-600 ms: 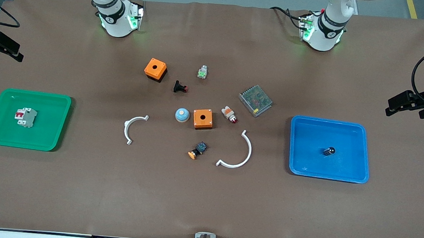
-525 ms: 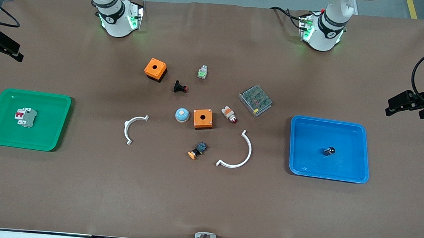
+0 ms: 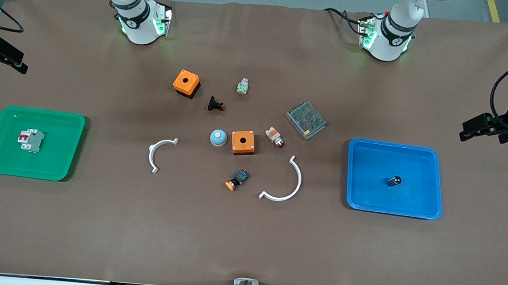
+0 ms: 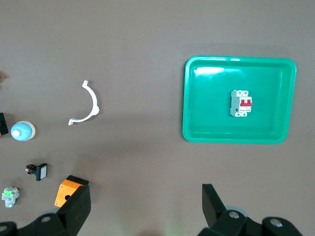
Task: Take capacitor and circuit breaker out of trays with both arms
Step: 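Reach the right gripper to the breaker while the left gripper reaches the capacitor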
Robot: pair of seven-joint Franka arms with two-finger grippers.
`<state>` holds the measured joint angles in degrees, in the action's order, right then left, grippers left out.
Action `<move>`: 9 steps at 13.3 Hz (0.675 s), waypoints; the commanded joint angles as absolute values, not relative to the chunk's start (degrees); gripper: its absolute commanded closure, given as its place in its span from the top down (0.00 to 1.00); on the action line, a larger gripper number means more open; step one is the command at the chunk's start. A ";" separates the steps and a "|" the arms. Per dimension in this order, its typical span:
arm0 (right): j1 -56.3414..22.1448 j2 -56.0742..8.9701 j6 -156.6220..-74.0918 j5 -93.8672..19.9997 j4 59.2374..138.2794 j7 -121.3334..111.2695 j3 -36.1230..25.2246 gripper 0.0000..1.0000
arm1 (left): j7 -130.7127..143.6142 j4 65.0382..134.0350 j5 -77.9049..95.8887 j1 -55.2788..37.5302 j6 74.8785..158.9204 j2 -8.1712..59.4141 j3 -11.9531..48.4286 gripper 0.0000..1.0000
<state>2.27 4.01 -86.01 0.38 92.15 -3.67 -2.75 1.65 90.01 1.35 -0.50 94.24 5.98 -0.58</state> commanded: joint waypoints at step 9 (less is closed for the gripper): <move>16.51 -20.28 -104.48 0.18 90.09 -14.57 -2.20 1.00 | 2.64 96.92 1.23 -0.17 113.35 25.31 -0.53 1.00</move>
<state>13.67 -15.70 -102.50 0.60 92.00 -10.39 -3.10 2.30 92.81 1.34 -0.31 108.81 26.43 -0.51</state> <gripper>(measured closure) 0.000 0.000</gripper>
